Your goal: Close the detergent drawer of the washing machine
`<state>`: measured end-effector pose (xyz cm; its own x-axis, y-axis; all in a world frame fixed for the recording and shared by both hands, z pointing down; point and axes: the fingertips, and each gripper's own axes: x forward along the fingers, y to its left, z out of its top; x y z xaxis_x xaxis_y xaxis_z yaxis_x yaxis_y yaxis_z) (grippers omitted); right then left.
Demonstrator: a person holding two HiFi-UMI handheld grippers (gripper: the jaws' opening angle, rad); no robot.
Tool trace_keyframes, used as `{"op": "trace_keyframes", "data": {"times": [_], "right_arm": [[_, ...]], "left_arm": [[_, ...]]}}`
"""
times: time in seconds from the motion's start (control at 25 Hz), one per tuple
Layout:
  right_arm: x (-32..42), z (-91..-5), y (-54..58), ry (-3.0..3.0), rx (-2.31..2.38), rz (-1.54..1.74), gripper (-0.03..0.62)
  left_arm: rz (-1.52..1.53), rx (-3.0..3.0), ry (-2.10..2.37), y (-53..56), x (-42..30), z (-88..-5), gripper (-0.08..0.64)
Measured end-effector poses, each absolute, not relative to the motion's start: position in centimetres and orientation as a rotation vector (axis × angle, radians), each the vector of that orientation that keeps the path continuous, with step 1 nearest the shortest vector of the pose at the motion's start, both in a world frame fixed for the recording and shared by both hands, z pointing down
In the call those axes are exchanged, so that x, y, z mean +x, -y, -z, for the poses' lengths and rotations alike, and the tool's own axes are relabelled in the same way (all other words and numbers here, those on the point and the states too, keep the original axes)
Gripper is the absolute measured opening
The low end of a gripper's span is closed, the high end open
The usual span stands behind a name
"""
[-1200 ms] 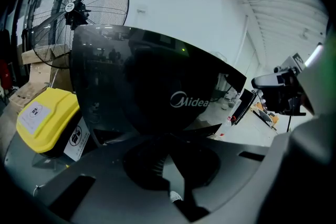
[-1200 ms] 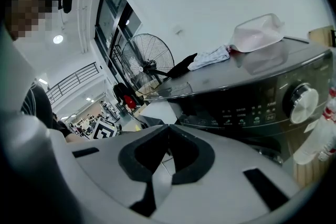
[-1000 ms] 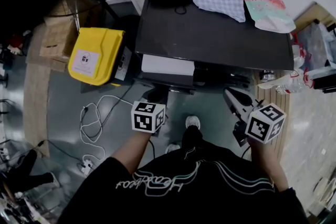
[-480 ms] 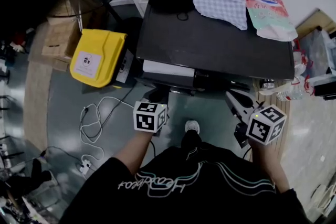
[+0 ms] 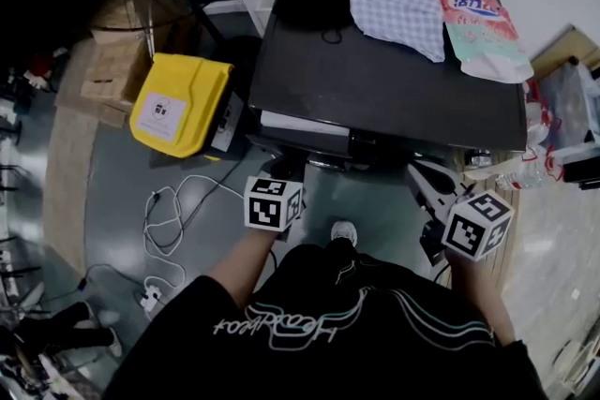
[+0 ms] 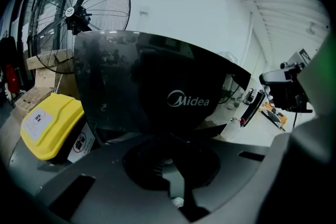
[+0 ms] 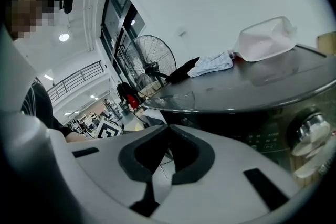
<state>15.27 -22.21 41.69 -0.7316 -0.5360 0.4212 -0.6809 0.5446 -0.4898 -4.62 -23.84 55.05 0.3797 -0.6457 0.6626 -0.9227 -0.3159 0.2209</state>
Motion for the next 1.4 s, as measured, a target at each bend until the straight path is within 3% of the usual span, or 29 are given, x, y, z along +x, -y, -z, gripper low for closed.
{"op": "trace_keyframes", "data": {"times": [1.4], "right_arm": [[14.6,-42.6,23.9,2.524,0.983,-0.904,0.028]], "left_arm": [[-0.594,2.102,1.358,28.0,-4.2,-55.1,0.023]]}}
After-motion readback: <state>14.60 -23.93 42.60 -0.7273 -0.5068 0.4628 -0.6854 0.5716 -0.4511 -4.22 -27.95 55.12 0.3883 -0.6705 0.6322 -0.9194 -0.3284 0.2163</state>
